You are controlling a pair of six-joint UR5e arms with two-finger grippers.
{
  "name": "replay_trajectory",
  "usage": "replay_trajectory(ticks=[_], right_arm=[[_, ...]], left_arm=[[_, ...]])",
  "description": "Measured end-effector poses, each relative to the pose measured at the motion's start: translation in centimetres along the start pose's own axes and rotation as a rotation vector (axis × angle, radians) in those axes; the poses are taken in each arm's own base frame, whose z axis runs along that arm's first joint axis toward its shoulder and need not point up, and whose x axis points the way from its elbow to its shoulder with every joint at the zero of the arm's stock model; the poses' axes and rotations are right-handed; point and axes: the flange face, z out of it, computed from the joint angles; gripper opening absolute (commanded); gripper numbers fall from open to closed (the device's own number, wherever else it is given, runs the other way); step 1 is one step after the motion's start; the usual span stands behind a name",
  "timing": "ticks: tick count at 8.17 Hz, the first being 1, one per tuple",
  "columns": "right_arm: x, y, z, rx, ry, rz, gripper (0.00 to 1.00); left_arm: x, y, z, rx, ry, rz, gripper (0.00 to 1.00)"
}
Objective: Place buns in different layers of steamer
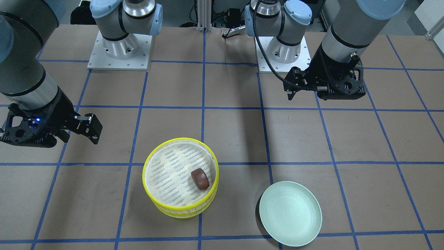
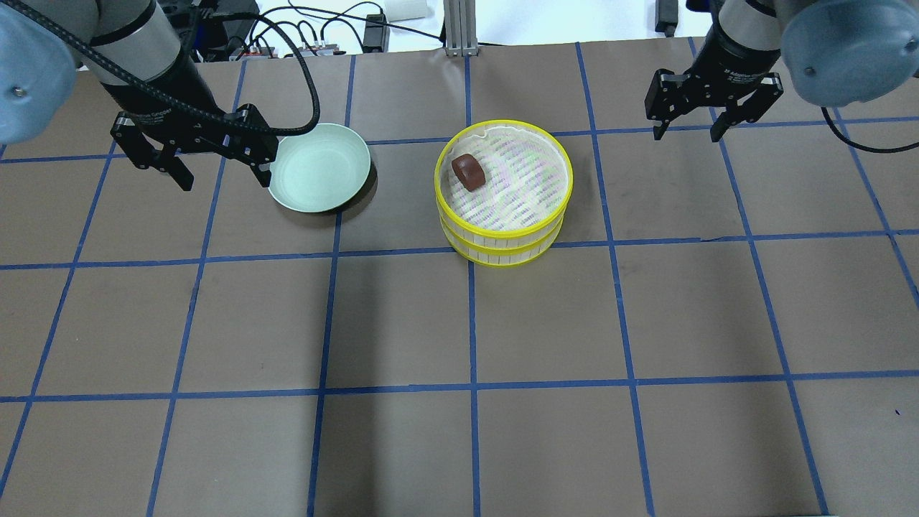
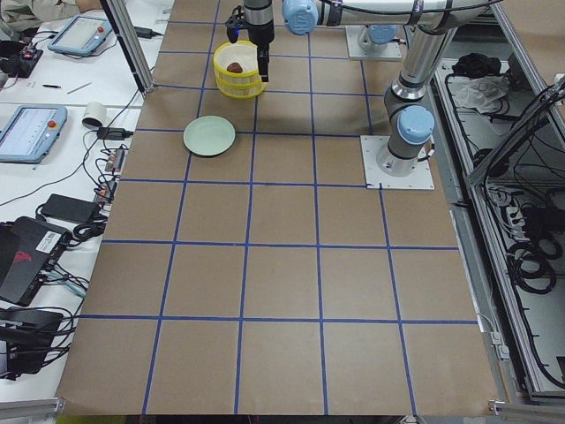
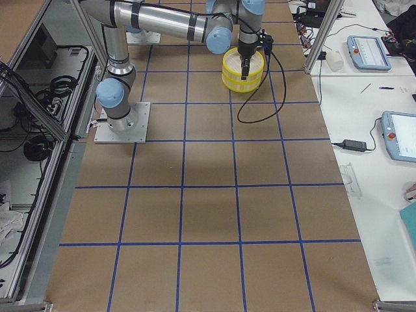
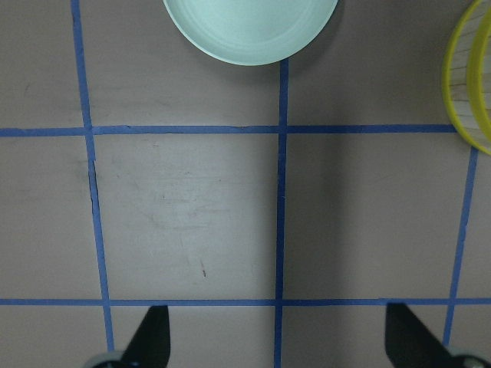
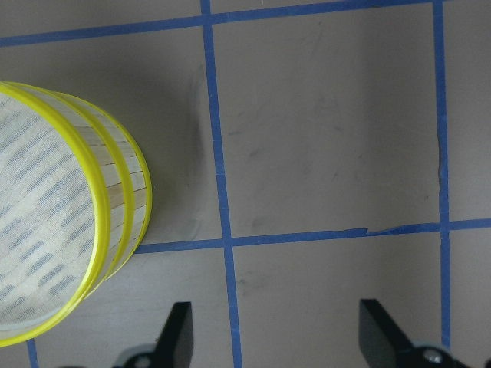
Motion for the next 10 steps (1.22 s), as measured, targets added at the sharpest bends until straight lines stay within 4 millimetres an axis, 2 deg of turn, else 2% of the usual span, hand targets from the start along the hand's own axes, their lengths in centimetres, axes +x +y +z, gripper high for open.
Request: replay_trajectory(ticks=[10], right_arm=[[-0.02,-0.03,-0.28,0.011,-0.001,0.001,0.87]], left_arm=[[-0.04,0.15,0.93,-0.019,0.002,0.000,1.00]])
